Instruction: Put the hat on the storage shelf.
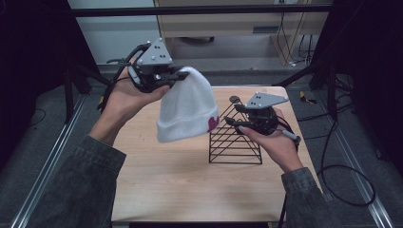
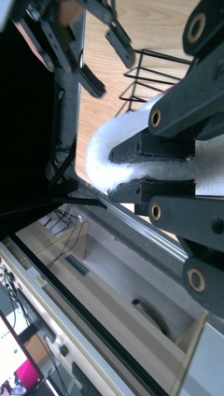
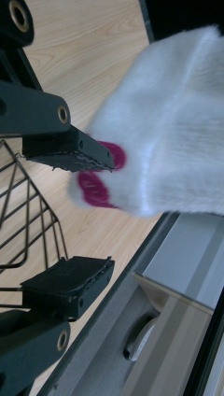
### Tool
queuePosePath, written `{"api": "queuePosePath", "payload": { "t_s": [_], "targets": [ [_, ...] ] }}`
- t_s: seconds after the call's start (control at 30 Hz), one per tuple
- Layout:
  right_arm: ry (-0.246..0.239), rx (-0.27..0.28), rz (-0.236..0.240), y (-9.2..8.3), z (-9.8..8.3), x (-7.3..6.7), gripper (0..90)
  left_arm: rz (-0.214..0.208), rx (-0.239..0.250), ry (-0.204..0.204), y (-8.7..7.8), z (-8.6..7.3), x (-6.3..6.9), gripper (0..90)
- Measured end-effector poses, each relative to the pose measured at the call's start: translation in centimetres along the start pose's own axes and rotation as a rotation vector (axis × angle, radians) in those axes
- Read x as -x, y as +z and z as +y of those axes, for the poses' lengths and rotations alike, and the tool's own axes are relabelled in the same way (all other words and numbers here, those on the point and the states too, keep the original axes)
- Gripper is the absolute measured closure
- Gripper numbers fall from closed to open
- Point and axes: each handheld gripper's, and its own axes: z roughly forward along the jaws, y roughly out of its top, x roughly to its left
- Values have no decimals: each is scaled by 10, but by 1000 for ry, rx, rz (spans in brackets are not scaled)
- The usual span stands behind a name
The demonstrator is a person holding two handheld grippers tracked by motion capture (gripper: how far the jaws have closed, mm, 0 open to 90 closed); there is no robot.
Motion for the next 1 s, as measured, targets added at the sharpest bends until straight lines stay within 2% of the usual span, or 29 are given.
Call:
{"api": "queuePosePath", "payload": {
  "t_s": [0.13,0.17,0.5,0.73,0.87,0.9,0.97,1.0],
  "targets": [
    [-1,-7,38,5,4,3,464,-14,6,12,4,5,3,819],
    [7,-8,60,8,3,5,462,-19,8,18,6,7,5,819],
    [12,-30,112,22,3,11,395,-38,24,36,10,13,12,819],
    [1,-48,150,28,4,7,348,-44,31,43,10,17,14,819],
    [-4,-54,155,29,4,6,370,-44,38,45,10,18,15,819],
    [-8,-57,152,31,4,7,438,-44,41,41,10,19,14,819],
    [-11,-55,150,31,4,8,469,-47,48,36,10,19,14,819],
    [-9,-49,154,31,4,9,531,-45,50,36,11,19,13,819]
  ]
}}
